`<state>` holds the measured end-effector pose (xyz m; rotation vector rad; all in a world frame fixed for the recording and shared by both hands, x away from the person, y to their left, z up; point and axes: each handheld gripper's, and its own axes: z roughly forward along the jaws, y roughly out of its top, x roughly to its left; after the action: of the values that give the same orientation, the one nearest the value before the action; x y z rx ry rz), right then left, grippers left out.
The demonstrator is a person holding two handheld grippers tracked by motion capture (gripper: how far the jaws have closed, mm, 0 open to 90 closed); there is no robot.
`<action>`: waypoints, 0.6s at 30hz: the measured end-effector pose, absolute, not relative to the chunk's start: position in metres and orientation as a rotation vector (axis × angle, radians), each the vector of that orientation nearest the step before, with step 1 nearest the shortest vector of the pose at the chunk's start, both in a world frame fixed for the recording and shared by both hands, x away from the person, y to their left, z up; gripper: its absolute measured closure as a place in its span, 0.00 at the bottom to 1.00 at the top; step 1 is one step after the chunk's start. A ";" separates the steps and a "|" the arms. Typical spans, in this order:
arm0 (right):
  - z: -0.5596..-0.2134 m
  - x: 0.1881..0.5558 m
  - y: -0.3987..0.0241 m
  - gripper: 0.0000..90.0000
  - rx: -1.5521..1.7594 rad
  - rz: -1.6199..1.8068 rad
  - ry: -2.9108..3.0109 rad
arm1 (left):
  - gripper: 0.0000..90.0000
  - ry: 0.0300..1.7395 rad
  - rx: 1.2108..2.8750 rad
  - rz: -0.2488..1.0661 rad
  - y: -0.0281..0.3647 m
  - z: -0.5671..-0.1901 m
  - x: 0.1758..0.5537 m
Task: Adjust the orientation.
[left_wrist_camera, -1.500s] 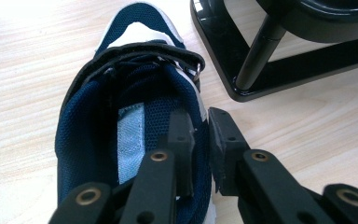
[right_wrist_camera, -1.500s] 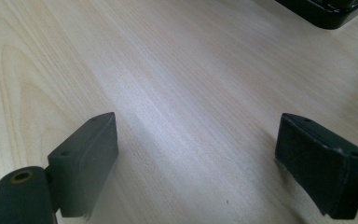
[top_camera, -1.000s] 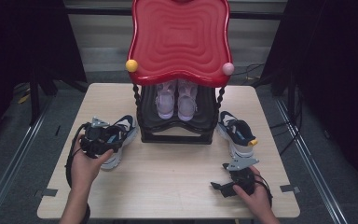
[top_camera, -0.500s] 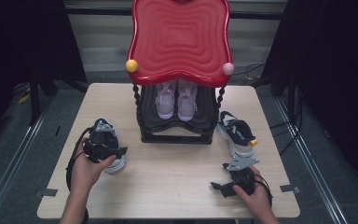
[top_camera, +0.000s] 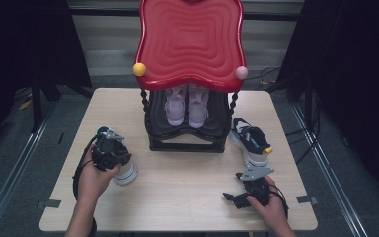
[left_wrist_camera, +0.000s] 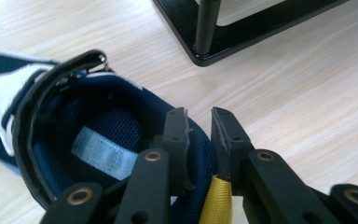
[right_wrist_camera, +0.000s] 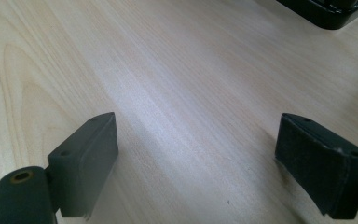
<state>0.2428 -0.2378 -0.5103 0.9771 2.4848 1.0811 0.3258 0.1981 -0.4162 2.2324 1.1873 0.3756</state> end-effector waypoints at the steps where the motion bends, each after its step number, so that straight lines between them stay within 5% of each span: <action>1: -0.510 0.243 -0.238 0.14 0.977 1.081 2.485 | 0.86 1.191 2.224 0.371 0.197 -0.416 0.325; 12: -0.510 0.243 -0.238 0.14 0.977 1.080 2.487 | 0.85 1.169 2.194 0.290 0.187 -0.416 0.329; 18: -0.510 0.243 -0.238 0.14 0.977 1.081 2.487 | 0.65 1.166 2.211 0.244 0.191 -0.410 0.332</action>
<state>0.2425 -0.2377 -0.5102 0.9768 2.4873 1.0805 0.3319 0.1907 -0.4098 2.2111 1.1665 0.2443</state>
